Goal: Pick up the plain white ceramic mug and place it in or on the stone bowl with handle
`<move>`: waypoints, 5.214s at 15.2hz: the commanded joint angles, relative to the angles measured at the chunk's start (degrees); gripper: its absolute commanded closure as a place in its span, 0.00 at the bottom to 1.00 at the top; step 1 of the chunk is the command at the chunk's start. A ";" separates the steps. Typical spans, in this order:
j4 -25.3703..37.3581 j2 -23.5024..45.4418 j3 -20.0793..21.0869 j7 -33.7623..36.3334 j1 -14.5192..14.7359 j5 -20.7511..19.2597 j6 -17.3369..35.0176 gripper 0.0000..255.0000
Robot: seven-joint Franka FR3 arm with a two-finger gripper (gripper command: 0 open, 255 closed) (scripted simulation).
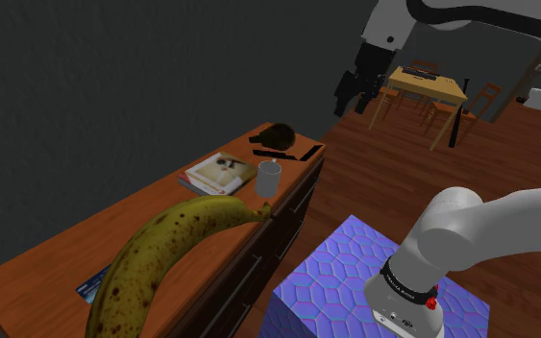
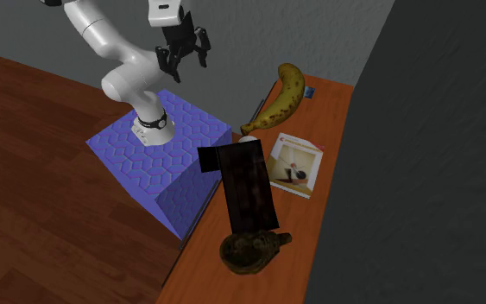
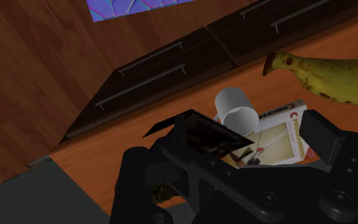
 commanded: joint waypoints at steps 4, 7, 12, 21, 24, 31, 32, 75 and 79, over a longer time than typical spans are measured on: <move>-2.91 2.74 1.45 1.25 0.35 0.45 5.60 0.00; -5.13 6.19 2.92 2.50 0.65 0.80 11.23 0.00; -7.27 13.46 5.32 4.73 1.08 0.97 20.51 0.00; -6.00 30.40 9.36 9.77 1.25 -1.01 35.78 0.00; -4.11 36.81 10.51 11.96 1.17 -2.68 40.05 0.00; -5.26 41.51 10.75 13.21 1.04 -4.12 45.75 0.00; -5.50 42.06 10.74 13.33 1.01 -4.29 46.53 0.00; 5.43 33.62 10.21 11.04 1.19 -2.04 27.34 1.00; 7.89 32.97 10.13 10.84 1.18 -1.92 24.24 1.00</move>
